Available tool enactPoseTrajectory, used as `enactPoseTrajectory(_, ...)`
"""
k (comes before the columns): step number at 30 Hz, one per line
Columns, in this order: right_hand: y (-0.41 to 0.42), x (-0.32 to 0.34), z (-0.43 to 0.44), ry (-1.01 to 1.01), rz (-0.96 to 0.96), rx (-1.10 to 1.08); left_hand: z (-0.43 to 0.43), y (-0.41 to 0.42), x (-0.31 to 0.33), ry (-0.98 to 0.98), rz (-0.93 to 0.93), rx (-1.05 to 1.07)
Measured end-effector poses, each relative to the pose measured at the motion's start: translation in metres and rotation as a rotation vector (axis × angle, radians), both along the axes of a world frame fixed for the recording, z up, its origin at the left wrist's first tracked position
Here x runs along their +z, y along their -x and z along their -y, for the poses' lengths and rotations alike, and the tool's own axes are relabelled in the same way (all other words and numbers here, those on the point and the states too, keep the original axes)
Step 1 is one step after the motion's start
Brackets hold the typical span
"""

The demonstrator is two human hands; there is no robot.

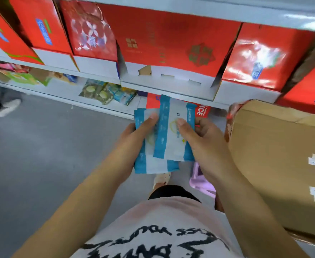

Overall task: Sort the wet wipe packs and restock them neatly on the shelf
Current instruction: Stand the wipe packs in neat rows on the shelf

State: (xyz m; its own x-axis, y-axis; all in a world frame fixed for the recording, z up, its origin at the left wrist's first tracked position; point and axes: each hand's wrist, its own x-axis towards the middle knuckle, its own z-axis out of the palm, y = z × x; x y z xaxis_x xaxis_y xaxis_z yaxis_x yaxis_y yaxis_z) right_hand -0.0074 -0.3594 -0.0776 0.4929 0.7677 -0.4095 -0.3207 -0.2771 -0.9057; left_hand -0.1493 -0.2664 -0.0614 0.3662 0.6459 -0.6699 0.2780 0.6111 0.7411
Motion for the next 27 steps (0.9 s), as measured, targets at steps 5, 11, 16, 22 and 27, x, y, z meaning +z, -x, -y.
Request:
enactPoseTrajectory(5, -0.016, 0.005, -0.067, 0.058, -0.045, -0.113, -0.084, -0.010, 0.016, 0.039, -0.015, -0.021)
enactPoseTrajectory(11, -0.045, 0.029, -0.123, 0.025, -0.143, -0.217, -0.159, -0.032, 0.040, 0.092, 0.142, 0.067)
enactPoseTrajectory(16, -0.075, 0.057, -0.169, -0.112, -0.242, -0.345, -0.233, -0.067, 0.056, 0.098, 0.253, -0.074)
enactPoseTrajectory(22, -0.100, 0.088, -0.225, -0.221, -0.192, -0.567, -0.318, -0.124, 0.083, 0.017, 0.333, -0.341)
enactPoseTrajectory(27, -0.143, 0.104, -0.237, -0.086, 0.138, -0.758, -0.354, -0.192, 0.090, 0.020, 0.295, -0.504)
